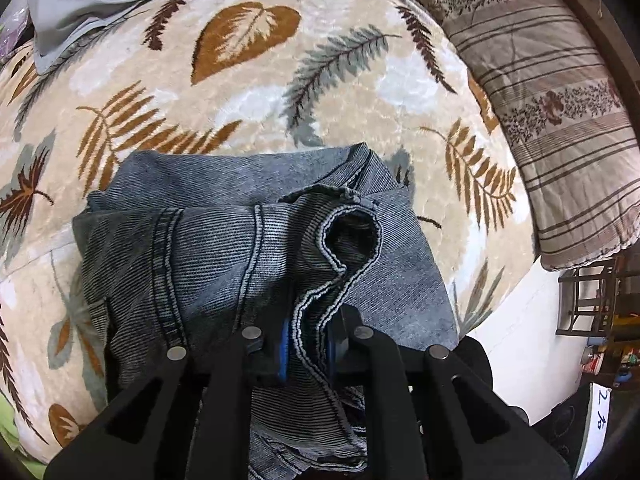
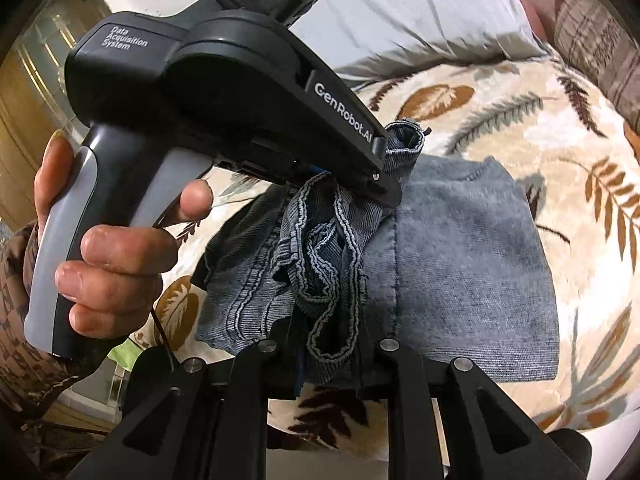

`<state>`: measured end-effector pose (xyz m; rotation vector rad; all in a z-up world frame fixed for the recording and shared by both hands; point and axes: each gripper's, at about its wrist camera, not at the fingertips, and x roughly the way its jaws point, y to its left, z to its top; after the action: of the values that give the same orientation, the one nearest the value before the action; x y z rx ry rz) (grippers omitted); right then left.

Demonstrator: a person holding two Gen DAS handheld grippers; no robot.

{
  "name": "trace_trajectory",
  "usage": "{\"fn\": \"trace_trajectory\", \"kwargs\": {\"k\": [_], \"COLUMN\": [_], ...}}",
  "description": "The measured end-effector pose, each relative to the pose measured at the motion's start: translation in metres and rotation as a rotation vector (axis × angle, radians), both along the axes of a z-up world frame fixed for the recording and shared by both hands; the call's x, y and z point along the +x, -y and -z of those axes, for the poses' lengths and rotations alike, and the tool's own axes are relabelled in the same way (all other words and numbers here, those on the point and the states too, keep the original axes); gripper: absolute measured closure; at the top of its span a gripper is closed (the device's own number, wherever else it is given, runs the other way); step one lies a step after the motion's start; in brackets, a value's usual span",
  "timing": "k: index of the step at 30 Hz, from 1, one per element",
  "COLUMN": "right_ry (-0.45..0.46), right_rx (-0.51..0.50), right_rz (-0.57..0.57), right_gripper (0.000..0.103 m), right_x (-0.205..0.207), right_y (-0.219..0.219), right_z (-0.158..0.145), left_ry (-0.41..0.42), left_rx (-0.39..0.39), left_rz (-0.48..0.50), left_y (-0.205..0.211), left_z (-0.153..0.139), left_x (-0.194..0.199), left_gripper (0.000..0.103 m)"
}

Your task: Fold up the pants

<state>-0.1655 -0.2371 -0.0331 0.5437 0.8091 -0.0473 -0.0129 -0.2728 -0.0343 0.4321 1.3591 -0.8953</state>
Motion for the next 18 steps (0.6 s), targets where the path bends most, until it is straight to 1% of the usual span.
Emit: {"fn": "trace_trajectory", "kwargs": {"k": [12,15,18], "right_ry": [-0.029,-0.032,-0.033], "right_rx": [0.088,0.109,0.129], "right_rz": [0.035,0.045,0.053], "right_gripper": [0.075,0.072,0.066], "right_x": [-0.009,-0.012,-0.013], "right_y": [0.022,0.028,0.032], "right_z": [0.023,0.028,0.032], "left_ry": [0.017,0.018,0.024], "left_rx": [0.028,0.032,0.037], "left_rz": [0.021,0.024,0.026], "left_y": [0.016,0.020,0.023], "left_z": [0.014,0.016,0.018], "left_x": [-0.006,-0.007,-0.008], "left_gripper": [0.085,0.084,0.082]}}
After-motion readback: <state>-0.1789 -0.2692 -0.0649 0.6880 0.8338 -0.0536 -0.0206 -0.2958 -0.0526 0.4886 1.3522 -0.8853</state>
